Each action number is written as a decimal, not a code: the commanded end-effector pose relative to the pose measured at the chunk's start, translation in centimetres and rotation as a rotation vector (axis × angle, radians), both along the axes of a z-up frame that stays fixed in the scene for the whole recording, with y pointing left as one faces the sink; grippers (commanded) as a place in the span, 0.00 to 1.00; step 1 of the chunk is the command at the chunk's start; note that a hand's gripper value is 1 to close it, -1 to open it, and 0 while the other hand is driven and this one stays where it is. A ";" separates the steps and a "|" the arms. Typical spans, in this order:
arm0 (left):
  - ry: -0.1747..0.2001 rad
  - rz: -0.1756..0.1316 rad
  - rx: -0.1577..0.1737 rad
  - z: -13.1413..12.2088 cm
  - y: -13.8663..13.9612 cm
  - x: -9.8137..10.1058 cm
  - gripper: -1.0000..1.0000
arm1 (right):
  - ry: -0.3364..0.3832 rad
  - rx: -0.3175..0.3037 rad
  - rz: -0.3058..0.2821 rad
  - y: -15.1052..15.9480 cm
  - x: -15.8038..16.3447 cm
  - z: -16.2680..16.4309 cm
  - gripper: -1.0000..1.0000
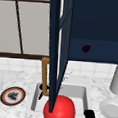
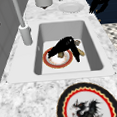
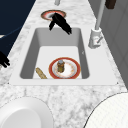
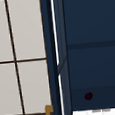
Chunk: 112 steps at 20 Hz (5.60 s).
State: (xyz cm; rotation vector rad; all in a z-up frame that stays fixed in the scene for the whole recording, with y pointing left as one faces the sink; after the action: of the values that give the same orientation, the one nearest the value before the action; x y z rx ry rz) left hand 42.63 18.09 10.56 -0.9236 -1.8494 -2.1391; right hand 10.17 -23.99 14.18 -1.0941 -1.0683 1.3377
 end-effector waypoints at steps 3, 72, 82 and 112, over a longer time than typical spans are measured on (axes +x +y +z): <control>0.007 0.056 0.029 0.7 1.8 -0.9 0.00 | 0.000 0.000 0.000 0.0 0.0 0.0 0.50; -0.004 0.098 0.090 1.9 5.8 -28.0 0.00 | 0.000 0.000 0.000 0.0 0.0 0.0 0.50; -0.023 0.032 0.079 1.9 5.8 -28.0 0.50 | 0.009 0.002 0.008 0.0 -0.1 0.0 0.00; -0.052 0.050 0.063 1.8 5.7 -28.0 0.50 | 0.036 0.011 -0.013 -0.3 -1.0 18.3 0.00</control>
State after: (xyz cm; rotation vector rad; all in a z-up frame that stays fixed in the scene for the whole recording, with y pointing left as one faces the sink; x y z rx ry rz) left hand 14.67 23.79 12.33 -0.8070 -1.7979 -2.1981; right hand 9.60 -24.44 30.24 -1.0745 -1.0395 1.3602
